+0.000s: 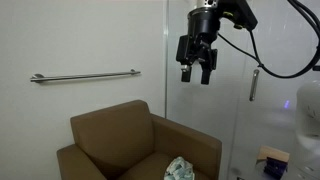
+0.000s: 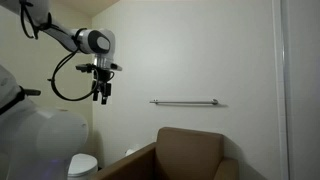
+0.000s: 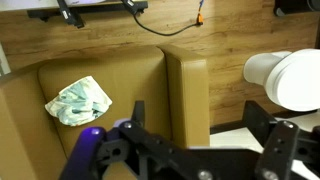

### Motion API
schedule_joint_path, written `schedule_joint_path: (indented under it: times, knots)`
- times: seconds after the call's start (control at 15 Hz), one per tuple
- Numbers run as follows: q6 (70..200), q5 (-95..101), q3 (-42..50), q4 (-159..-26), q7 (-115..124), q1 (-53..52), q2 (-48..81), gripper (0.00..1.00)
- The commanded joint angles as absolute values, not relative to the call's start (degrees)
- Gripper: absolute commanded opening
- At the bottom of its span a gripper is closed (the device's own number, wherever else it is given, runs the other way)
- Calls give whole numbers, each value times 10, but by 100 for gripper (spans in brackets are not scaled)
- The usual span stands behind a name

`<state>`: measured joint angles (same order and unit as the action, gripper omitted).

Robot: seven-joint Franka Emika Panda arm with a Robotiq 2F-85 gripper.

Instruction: Use the towel to wipe the seat of the sofa.

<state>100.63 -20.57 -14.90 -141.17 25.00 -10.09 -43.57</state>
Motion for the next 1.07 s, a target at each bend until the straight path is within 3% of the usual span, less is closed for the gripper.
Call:
schedule_joint_path:
  times: [0.0, 0.47, 1.0]
  knots:
    - [1003, -210, -155, -1410, 246, -92, -437, 100]
    - [1003, -210, -155, -1410, 246, -92, -437, 100]
    - [1212, -146, -56, -1514, 108, -18, -359, 100]
